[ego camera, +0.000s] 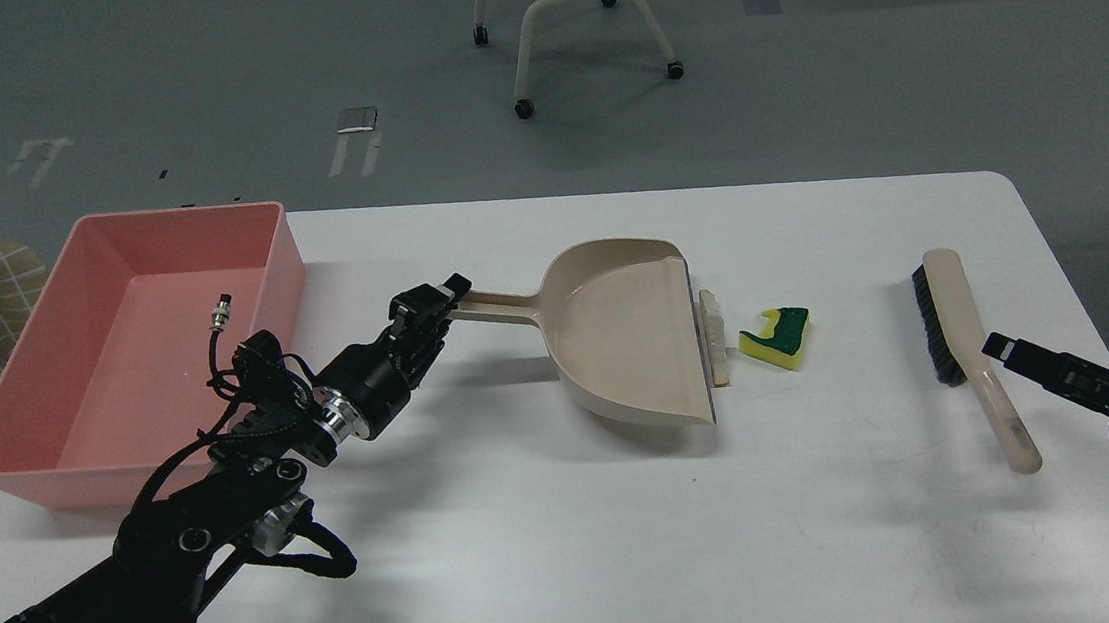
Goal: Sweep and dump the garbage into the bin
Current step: 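Grasp the black-bristled brush handle with the right gripper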
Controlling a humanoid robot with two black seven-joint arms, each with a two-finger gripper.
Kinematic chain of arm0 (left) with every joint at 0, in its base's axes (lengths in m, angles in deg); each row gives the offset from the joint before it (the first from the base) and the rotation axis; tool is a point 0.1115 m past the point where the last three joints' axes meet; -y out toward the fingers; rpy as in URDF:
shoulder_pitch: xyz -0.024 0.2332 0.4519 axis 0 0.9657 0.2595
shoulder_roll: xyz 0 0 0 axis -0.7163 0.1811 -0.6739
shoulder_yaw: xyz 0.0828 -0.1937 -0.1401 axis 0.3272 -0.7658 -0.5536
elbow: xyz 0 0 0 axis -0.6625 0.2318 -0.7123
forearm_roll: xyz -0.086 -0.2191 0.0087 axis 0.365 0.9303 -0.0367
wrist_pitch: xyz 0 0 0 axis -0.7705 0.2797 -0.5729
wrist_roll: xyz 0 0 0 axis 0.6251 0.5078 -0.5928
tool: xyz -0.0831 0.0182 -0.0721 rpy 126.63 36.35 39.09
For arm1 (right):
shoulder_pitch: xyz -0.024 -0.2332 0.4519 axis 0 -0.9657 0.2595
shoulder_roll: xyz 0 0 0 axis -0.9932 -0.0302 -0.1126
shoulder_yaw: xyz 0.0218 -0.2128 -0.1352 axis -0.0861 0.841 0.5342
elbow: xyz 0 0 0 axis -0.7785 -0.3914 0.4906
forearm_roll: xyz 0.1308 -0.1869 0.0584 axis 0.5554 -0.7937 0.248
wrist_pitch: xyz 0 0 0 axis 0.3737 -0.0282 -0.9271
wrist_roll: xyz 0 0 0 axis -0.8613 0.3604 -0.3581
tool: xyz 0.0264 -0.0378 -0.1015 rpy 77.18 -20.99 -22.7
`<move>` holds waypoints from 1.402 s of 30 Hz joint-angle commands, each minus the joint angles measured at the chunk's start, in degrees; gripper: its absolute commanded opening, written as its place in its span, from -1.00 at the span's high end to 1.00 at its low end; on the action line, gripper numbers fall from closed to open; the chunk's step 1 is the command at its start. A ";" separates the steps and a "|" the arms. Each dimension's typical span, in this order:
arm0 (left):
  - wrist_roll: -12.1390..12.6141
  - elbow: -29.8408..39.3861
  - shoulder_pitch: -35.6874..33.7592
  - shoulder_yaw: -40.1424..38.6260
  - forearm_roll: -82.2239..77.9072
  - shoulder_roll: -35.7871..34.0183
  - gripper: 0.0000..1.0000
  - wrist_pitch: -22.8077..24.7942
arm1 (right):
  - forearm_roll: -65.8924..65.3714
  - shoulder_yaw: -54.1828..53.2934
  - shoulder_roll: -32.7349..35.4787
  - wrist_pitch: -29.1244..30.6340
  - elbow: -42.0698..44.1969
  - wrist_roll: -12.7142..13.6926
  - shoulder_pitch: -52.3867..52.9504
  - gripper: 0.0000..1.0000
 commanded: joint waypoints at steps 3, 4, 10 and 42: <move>-0.01 0.00 0.09 -0.09 0.44 -0.06 0.94 0.01 | -0.04 0.84 -2.76 0.00 0.16 5.10 0.04 -0.40; 0.08 0.00 0.09 -0.17 0.44 -0.06 0.94 0.01 | -0.04 0.93 -3.20 -0.09 0.16 5.64 0.04 -0.40; -0.01 0.00 0.09 -0.35 0.62 -0.06 0.93 -0.08 | -0.13 0.93 -4.52 -0.09 0.24 6.61 0.12 -0.36; -0.85 0.09 0.09 -0.26 0.88 -0.59 0.92 0.09 | -2.42 5.94 -3.12 0.08 0.24 10.92 3.99 0.47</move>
